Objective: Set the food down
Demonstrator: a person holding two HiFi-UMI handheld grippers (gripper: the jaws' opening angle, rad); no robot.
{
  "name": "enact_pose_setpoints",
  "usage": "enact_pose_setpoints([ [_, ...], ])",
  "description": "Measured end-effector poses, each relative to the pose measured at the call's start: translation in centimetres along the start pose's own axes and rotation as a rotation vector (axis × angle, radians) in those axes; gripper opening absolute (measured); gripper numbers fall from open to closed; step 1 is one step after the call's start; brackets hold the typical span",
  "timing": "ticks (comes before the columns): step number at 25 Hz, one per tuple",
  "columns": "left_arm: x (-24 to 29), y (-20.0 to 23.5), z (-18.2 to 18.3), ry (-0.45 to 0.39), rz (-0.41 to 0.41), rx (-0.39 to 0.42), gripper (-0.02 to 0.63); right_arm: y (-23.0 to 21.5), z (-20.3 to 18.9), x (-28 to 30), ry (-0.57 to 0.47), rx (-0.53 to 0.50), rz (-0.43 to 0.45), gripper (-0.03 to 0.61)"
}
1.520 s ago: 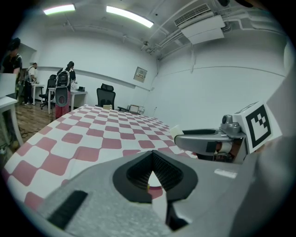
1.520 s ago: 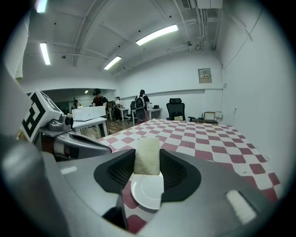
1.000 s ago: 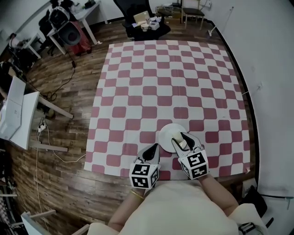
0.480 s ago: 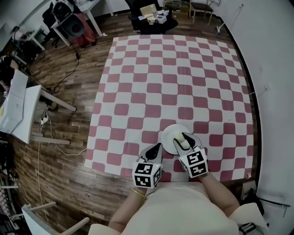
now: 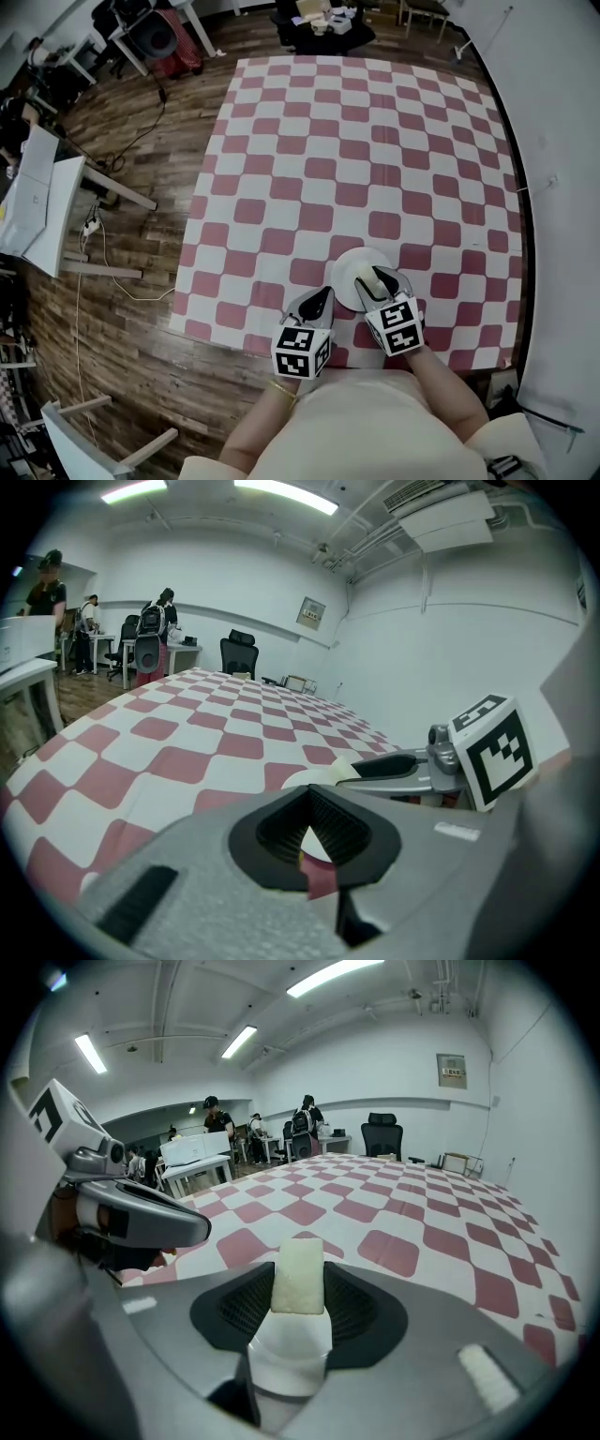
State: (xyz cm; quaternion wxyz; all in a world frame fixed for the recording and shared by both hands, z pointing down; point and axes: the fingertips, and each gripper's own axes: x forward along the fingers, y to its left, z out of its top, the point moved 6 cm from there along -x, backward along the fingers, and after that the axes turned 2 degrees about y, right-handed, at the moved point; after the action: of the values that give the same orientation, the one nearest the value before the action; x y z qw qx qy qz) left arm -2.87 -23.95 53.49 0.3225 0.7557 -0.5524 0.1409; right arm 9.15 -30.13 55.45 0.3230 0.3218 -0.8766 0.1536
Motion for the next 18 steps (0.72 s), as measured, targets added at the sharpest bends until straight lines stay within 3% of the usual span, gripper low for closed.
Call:
enact_pose_setpoints([
  [18, 0.5, 0.1, -0.6, 0.008, 0.013, -0.012, 0.006, -0.2, -1.9, 2.2, 0.093, -0.019, 0.01, 0.17],
])
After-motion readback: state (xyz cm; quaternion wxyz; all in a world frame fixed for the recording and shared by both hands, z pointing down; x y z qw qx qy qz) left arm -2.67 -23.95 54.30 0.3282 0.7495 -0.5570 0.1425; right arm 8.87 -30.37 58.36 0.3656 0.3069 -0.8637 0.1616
